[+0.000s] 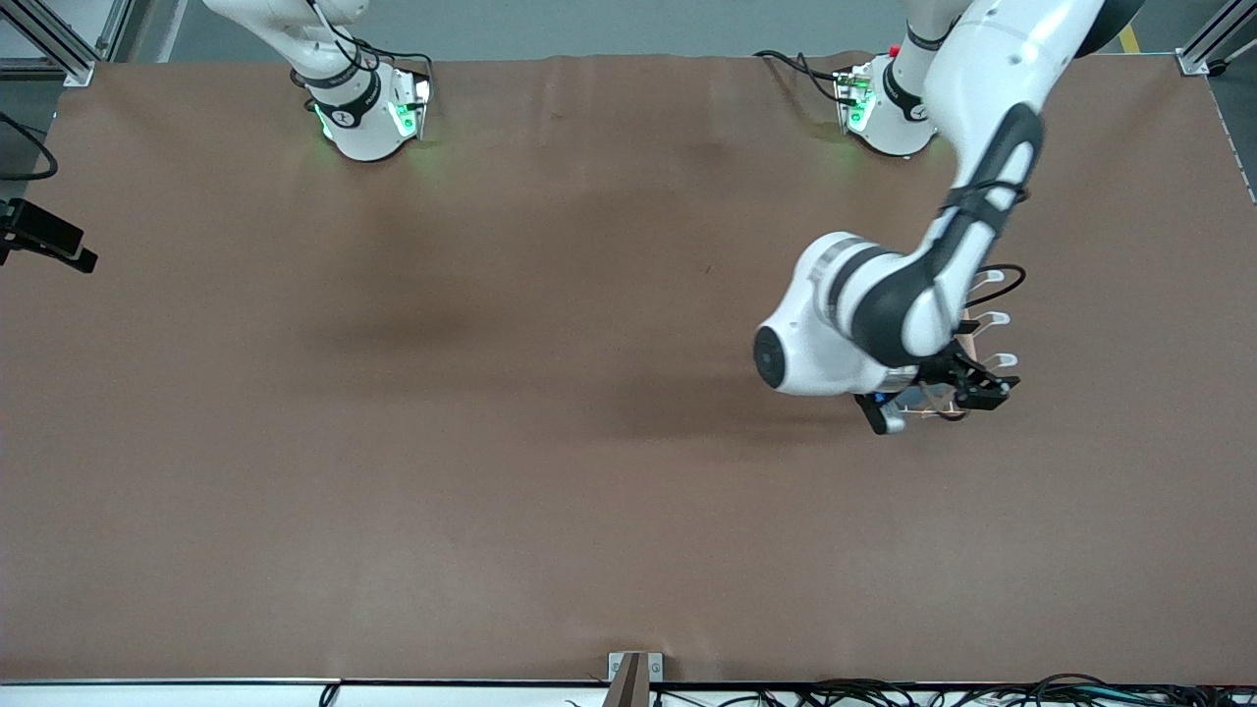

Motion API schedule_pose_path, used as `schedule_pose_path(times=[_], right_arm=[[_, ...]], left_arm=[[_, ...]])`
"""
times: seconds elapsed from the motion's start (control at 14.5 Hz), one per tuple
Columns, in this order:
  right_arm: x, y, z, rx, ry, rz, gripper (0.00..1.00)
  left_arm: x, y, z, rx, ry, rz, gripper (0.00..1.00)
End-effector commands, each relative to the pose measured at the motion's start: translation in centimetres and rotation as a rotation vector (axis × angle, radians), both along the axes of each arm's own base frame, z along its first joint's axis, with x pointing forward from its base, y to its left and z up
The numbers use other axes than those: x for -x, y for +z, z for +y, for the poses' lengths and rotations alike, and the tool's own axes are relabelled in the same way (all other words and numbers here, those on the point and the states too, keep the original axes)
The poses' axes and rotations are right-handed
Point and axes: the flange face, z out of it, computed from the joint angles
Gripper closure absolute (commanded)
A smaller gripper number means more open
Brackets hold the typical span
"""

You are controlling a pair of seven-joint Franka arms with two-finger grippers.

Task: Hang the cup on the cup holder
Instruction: 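Hang the cup on a holder hook and open the left gripper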

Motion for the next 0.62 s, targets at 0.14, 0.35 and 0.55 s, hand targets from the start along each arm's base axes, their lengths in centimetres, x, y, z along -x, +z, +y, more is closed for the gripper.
schedule_pose_path(times=[0.14, 0.35, 0.55], right_arm=[[1.0, 0.3, 0.3, 0.048, 0.019, 0.001, 0.00], [1.1, 0.3, 0.3, 0.040, 0.005, 0.009, 0.00], [1.0, 0.1, 0.3, 0.029, 0.002, 0.010, 0.00]], left_arm=[[-0.4, 11.8, 3.3, 0.362, 0.264, -0.352, 0.00], [0.0, 17.3, 7.4, 0.599, 0.454, -0.461, 0.00], [1.7, 21.0, 11.8, 0.759, 0.573, -0.532, 0.00]])
